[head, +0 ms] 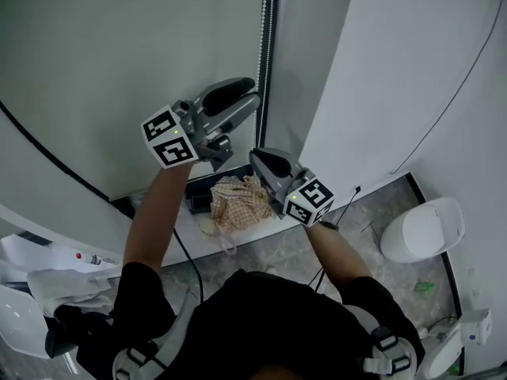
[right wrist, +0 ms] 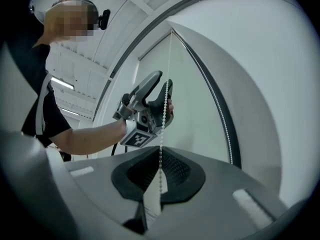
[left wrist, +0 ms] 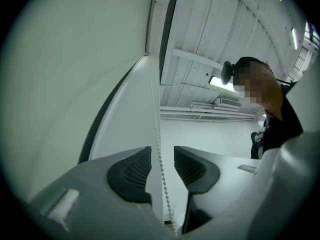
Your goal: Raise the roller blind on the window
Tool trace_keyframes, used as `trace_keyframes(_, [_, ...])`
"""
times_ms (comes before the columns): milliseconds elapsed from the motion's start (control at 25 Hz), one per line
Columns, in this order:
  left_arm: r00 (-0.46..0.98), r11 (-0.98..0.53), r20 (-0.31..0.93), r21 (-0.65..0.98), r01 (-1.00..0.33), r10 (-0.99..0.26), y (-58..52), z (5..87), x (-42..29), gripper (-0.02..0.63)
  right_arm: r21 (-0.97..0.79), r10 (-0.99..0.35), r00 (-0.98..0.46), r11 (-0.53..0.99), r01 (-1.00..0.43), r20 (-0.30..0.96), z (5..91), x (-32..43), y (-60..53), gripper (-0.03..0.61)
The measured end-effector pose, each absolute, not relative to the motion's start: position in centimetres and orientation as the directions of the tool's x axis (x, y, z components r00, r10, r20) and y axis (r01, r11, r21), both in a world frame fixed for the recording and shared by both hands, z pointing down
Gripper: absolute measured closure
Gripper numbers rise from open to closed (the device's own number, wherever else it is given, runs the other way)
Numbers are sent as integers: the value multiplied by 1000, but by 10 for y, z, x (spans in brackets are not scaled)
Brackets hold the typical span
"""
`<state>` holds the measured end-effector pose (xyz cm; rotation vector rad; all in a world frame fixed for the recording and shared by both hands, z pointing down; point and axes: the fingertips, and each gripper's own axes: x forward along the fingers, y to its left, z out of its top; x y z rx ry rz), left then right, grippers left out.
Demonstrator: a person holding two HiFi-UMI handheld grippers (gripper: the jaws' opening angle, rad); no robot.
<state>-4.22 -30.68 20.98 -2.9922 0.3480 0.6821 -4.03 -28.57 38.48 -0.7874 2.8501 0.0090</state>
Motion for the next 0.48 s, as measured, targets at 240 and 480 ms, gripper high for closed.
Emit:
trace_keyframes(240, [875, -974, -446, -32, -223, -186, -306, 202, -41, 588, -27, -509, -843, 858, -513, -173, 383, -41, -288, 561])
trace_keyframes(480, [875, -969, -441, -43, -243, -200, -307, 203, -41, 577, -17, -503, -847, 861, -508, -173, 381, -45, -285, 561])
